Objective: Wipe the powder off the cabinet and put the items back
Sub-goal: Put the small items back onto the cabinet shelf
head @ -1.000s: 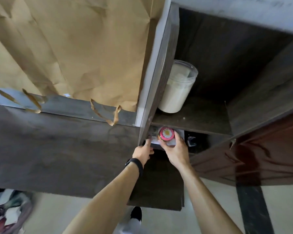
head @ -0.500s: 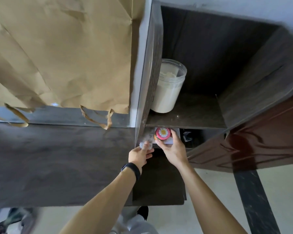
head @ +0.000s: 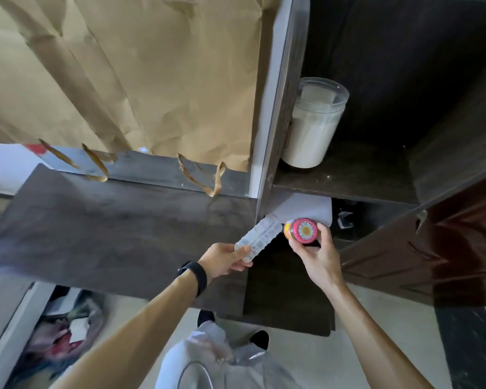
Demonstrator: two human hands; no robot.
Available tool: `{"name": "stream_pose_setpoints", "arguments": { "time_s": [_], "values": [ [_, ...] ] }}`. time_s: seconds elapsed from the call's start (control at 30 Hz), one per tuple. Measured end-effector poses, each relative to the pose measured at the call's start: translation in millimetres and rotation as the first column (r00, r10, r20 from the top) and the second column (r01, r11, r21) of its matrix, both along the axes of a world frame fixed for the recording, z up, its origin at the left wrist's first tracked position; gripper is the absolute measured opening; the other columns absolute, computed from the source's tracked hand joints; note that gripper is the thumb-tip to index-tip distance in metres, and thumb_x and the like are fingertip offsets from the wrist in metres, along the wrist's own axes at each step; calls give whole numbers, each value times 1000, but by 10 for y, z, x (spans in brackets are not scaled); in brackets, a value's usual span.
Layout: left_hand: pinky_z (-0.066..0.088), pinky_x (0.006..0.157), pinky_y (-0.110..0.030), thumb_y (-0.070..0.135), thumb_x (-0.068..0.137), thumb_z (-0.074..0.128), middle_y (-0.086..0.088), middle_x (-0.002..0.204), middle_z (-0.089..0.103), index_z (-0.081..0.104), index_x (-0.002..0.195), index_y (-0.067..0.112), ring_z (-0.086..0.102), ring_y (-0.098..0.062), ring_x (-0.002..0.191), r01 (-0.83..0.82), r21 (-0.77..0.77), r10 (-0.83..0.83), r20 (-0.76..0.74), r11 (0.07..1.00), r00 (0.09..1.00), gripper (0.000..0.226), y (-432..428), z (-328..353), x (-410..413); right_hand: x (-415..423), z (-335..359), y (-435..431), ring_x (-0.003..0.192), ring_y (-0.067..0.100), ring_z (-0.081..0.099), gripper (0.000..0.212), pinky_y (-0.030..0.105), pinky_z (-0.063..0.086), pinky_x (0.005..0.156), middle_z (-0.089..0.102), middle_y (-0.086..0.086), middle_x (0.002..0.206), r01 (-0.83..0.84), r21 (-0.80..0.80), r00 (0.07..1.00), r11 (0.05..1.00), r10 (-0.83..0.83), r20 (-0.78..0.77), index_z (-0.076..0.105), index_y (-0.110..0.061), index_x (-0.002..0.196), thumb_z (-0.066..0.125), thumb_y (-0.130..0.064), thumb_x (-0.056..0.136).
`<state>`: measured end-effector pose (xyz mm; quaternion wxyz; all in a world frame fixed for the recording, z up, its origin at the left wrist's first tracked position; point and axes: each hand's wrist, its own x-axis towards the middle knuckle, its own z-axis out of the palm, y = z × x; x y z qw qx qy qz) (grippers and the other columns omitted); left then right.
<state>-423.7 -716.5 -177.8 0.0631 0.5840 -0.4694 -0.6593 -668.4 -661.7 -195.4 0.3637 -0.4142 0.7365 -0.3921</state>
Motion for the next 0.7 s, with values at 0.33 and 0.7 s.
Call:
{"name": "stream_pose_setpoints", "arguments": {
  "time_s": [0.33, 0.7],
  "values": [
    [46, 76, -30, 47, 98, 52, 13, 91, 77, 64, 105, 24, 72, -7, 87, -11, 55, 2, 166, 998, 986, 27, 110, -326, 1141, 609, -381, 399, 92, 0, 70, 52, 26, 54, 85, 71, -23, 102, -77, 104, 987, 992, 61, 152, 54, -45, 111, 87, -42, 71],
    [41, 46, -17, 36, 101, 53, 4, 82, 71, 59, 99, 16, 60, -10, 62, -97, 120, 57, 299, 988, 953, 21, -160, -674, 2173, 1683, -545, -33, 90, 7, 65, 55, 11, 43, 68, 68, -13, 102, -244, 326, 970, 913, 236, 65, 50, -35, 119, 83, -29, 76]
  ]
}}
